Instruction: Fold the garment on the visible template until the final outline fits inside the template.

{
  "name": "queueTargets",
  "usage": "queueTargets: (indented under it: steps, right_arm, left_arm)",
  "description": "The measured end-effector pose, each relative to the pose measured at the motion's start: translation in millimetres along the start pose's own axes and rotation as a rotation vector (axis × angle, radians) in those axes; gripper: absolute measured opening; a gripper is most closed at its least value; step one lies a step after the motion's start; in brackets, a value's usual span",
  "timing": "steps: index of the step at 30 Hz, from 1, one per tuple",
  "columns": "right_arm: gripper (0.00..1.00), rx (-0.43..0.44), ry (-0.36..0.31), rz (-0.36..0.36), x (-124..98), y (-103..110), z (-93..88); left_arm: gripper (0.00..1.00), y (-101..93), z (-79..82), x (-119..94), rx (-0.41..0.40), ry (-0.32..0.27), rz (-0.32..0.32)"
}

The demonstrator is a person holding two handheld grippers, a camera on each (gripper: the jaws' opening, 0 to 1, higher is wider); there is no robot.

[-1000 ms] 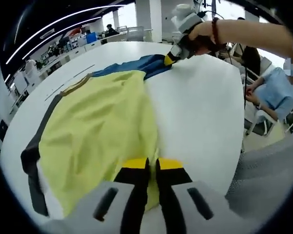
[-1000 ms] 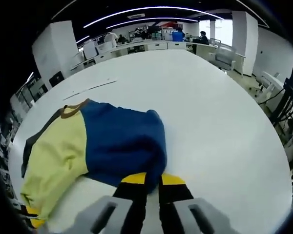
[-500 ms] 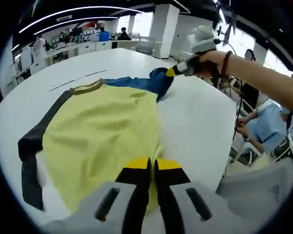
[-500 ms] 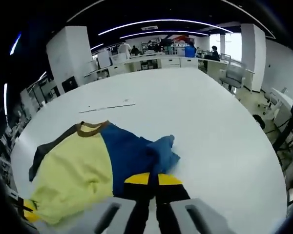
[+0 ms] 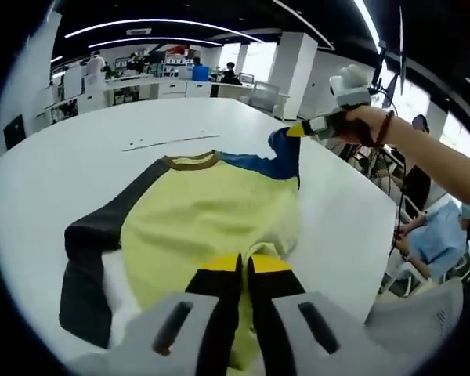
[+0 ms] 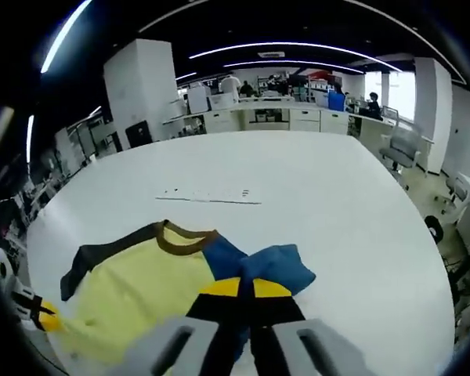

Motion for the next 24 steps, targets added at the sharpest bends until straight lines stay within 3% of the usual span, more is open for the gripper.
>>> queueTargets:
  steps: [5, 14, 24]
  right_arm:
    - [0.00, -0.023, -0.009, 0.039, 12, 19, 13.6]
    - [0.00, -0.051, 0.017, 0.092, 50, 41, 19.6]
    - [0.00, -0.035, 0.095, 0.142, 93, 56, 0.9]
  left_arm:
    - [0.00, 20.1, 0.3, 0, -0.035, -0.024, 0.047]
    - [0.00, 55.6, -9.7, 9, -0.109, -0.026, 0.131]
    - [0.01, 76.8, -23.5, 25, -0.128, 0.020, 0.190]
Point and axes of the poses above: the point that each gripper's makers call its tool centre point, and the gripper's own axes: x roughly forward along the fingers, y roughly to its left, z roughly out of its top, the point moved 5 cm from there along -x, roughly backward along the fingers, and after that the axes turned 4 degrees about -x, right-handed, at the moved point
